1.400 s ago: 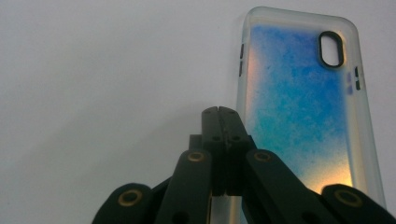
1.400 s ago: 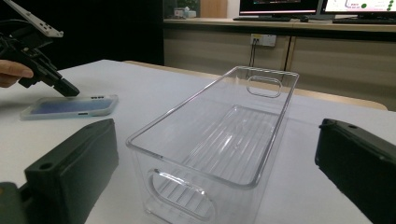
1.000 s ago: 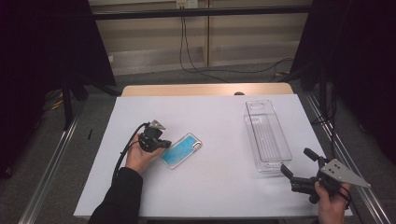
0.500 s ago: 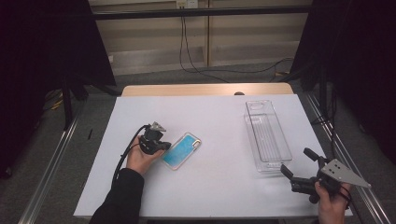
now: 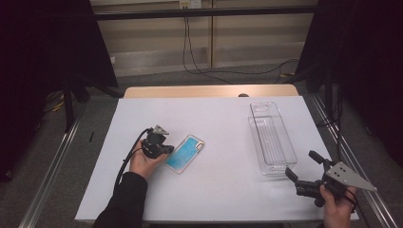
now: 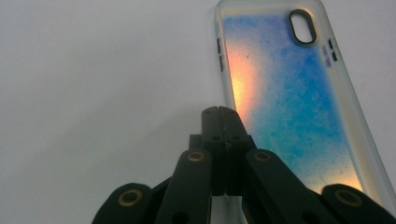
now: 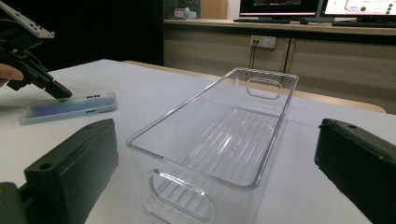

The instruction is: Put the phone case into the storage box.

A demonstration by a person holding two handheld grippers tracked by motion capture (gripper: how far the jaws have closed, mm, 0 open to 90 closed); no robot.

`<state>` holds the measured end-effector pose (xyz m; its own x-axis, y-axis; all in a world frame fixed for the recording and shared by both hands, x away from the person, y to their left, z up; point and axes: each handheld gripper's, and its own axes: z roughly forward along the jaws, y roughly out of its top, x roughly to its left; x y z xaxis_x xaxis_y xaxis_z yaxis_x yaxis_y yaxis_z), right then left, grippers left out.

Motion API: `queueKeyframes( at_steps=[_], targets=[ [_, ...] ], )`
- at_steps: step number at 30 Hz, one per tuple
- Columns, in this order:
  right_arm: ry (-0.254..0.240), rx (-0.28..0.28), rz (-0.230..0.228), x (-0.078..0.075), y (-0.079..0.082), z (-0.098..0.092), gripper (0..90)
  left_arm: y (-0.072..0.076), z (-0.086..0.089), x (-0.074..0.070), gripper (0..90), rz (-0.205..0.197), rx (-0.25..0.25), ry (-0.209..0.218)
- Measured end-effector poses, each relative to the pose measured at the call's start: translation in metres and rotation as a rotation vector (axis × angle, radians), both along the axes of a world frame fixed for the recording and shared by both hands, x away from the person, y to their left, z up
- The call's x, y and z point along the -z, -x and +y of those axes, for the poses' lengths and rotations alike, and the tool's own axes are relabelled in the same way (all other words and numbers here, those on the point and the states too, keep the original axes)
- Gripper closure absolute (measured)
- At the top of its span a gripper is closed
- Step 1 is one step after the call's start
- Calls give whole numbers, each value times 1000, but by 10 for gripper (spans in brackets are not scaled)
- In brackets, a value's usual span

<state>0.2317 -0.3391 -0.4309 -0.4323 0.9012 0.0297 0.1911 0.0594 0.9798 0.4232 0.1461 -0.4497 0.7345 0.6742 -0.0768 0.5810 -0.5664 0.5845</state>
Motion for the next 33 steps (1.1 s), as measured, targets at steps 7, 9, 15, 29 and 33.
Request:
queueKeyframes(
  at_steps=[7, 9, 15, 29, 33],
  targets=[
    [-4, 0, -3, 0, 0, 0, 0, 2, 0, 0, 900, 5, -6, 10],
    [-5, 0, -3, 0, 0, 0, 0, 3, 0, 0, 900, 1, -9, 7],
    [-4, 0, -2, 0, 0, 0, 0, 2, 4, 1, 900, 9, -3, 44],
    [-6, 4, -3, -1, 0, -1, 0, 7, 17, -9, 676, -171, -79, 87],
    [-7, 1, 1, 0, 0, -1, 0, 9, 18, -16, 569, -206, -79, 124]
  ],
)
